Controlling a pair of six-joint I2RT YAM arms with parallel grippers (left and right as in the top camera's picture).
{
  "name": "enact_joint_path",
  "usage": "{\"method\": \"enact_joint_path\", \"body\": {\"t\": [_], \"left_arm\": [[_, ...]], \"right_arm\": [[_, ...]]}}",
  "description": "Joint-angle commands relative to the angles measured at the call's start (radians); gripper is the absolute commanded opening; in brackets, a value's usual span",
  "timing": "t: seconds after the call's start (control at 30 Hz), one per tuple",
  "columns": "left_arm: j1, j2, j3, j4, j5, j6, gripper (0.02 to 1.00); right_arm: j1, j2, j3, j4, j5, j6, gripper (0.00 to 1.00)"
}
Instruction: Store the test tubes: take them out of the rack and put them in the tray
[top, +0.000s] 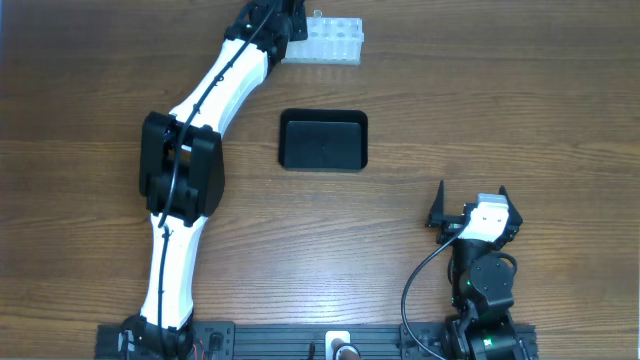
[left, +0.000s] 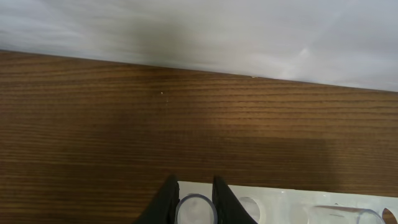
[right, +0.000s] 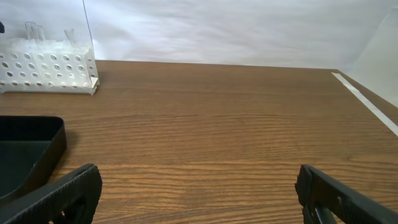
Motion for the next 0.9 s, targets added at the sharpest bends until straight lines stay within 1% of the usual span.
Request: {"method": "enact_joint_path", "body": {"t": [0.03,0.4,0.63,0.73,0.83,0.9], "left_arm": [[-0.004,0.016,0.026,0.0,0.011,-0.008,0.11],[-0.005,0.012,0.026,0.014,0.021,-0.008,0.082],[-0.015,-0.051,0.026,0.014,0.02,-0.007,0.066],[-0.02,-0.094,0.026,0.014,0.012,-0.004,0.066],[-0.031,-0.143,0.026,0.014,-0.019,-0.003,0.069],[-0.041,-0.179,0.026,0.014,-0.032,0.026,0.071]], "right_arm": [[-0.005,-0.01,-0.006,-0.001,0.012,0.006,0.991],[-0.005,-0.01,-0.006,-0.001,0.012,0.006,0.993],[-0.005,-0.01,-0.006,-0.001,0.012,0.006,0.991],[-0.005,-0.01,-0.006,-0.001,0.012,0.006,0.993],[-0.005,-0.01,-0.006,-0.001,0.012,0.006,0.991],[-0.005,-0.01,-0.006,-0.001,0.012,0.006,0.993]]}}
